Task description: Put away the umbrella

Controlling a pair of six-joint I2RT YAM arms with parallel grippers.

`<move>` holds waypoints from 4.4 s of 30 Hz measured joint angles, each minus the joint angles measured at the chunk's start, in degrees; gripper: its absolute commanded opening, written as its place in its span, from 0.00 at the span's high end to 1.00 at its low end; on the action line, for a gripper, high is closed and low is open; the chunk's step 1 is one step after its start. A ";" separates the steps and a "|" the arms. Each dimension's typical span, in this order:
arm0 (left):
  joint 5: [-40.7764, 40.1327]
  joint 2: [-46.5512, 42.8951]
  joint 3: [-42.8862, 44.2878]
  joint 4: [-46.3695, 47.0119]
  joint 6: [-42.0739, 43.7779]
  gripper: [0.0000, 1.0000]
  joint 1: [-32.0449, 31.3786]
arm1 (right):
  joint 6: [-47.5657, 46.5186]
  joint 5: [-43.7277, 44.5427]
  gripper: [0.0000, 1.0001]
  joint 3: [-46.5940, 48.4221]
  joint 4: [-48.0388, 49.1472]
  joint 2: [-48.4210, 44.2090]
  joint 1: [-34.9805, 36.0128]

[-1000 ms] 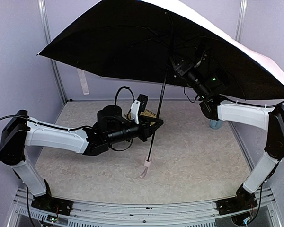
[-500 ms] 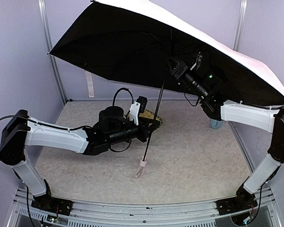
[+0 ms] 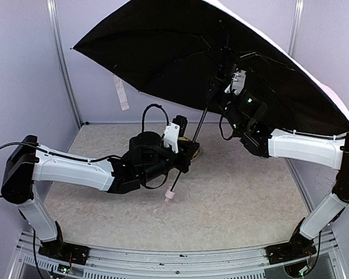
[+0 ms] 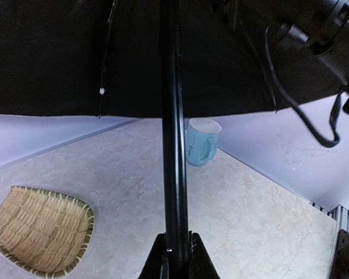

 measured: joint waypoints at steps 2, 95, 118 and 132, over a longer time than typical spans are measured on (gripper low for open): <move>-1.31 1.38 0.22 0.46 1.18 1.00 -0.42 | 1.73 0.46 0.95 0.37 0.50 0.00 0.87; 24.55 5.55 -1.62 7.78 -4.52 1.00 7.45 | -2.23 -15.98 0.92 7.32 -1.86 2.32 -0.20; 22.01 4.92 -1.64 5.90 0.24 1.00 8.35 | -2.38 -21.05 0.85 3.30 -5.03 -0.83 0.74; 21.77 4.92 -1.64 2.75 2.03 1.00 8.35 | 0.09 -19.76 0.81 -2.60 -2.54 -2.21 0.94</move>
